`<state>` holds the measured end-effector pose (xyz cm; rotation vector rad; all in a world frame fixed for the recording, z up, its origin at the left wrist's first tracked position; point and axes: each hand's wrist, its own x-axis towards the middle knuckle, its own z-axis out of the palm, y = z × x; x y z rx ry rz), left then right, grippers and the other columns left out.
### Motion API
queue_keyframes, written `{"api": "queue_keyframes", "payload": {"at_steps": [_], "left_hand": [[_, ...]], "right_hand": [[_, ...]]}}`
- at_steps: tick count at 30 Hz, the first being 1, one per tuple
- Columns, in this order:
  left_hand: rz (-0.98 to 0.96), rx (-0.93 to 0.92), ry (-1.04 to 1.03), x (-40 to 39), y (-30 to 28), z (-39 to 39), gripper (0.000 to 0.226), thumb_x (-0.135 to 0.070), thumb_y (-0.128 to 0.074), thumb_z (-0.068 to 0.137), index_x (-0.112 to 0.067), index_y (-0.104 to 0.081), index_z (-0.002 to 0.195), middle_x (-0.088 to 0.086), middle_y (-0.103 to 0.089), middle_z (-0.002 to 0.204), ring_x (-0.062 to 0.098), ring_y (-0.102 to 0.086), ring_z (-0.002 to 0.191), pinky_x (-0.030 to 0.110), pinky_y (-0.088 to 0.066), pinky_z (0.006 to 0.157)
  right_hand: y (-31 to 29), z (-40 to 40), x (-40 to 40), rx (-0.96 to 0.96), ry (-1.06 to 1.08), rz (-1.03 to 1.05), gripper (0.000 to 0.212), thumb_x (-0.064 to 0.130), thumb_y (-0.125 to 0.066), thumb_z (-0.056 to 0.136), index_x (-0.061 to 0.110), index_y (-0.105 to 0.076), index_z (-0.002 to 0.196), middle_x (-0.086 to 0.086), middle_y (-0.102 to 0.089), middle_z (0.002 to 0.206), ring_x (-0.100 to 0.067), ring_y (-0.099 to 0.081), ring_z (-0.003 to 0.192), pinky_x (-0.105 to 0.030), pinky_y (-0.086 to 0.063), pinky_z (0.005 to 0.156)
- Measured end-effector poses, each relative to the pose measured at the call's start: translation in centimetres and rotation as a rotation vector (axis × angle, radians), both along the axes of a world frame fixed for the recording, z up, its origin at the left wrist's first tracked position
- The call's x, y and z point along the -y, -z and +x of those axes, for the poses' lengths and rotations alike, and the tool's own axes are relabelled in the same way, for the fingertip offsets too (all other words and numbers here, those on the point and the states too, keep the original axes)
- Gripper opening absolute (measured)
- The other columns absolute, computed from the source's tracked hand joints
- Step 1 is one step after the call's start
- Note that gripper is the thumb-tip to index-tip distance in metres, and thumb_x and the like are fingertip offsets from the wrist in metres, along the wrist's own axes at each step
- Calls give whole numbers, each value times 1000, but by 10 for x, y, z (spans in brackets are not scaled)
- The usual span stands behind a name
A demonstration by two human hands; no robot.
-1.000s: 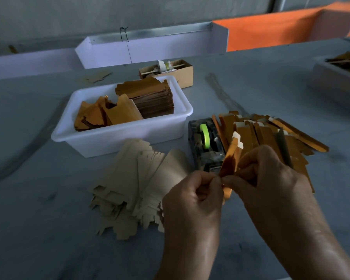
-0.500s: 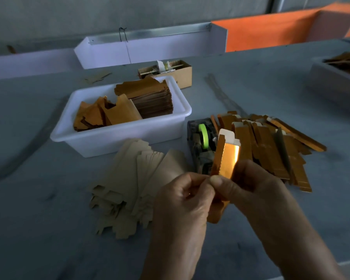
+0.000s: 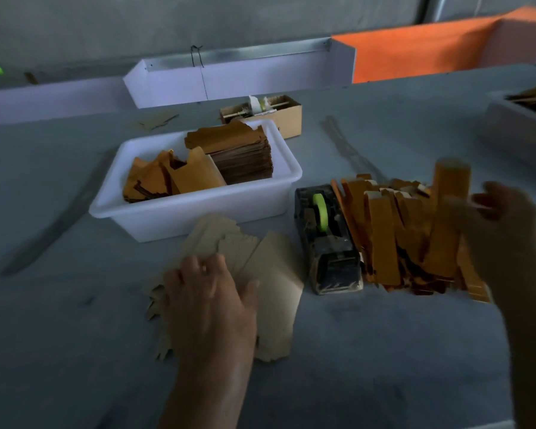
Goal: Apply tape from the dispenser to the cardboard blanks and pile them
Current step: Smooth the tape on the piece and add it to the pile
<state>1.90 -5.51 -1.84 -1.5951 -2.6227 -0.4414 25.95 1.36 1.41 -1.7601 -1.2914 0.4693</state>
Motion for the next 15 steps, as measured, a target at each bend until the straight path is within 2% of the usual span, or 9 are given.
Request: {"api": "queue_keyframes", "payload": {"at_steps": [1,2,5,8,10,13,15], "left_hand": [[-68,-40,-7,-2,0,-1,51,-58,-52,86,-21,-49,121,2,-47,120,22,-41,110,31,-36,87],[-100,-24,-2,-4,1,-1,53,-59,-54,85,-21,-47,120,2,-45,120,22,-42,111,31,-37,88],[-69,146,14,-10,5,-3,44,-48,-60,86,-18,-47,115,3,-52,115,23,-53,105,34,-43,82],[-47,215,-2,-14,4,-10,29,-40,-58,90,-18,-50,108,-1,-58,103,16,-53,85,30,-40,68],[-57,227,0,-14,3,-11,28,-41,-56,91,-17,-51,104,-1,-59,97,15,-50,78,28,-36,62],[-99,146,34,-10,7,-2,49,-58,-59,82,-15,-44,102,1,-57,100,20,-56,92,27,-34,67],[-128,129,56,-8,9,1,53,-58,-64,78,-16,-39,98,2,-56,101,22,-57,95,27,-34,67]], "right_hand": [[3,3,-2,-20,52,19,76,65,-50,65,25,-46,129,-7,-58,121,-30,-57,109,-56,-47,89],[5,2,0,-42,72,46,71,65,-50,65,29,-47,126,-6,-56,123,-29,-56,111,-57,-47,90],[14,-14,18,-40,10,83,42,53,-54,74,39,-55,113,5,-63,106,-22,-62,98,-52,-53,79],[23,-28,37,-34,-90,61,14,34,-60,83,37,-62,97,1,-65,96,-22,-63,86,-41,-52,73],[31,-30,41,-59,-120,72,16,24,-62,84,39,-59,87,-1,-65,92,-19,-60,79,-31,-47,66],[36,-33,44,-59,-133,94,14,17,-63,85,31,-64,89,1,-64,87,-6,-55,72,-18,-36,57],[36,-37,47,-41,-150,99,13,17,-63,86,29,-65,87,8,-63,80,0,-53,65,-13,-32,53]]}}
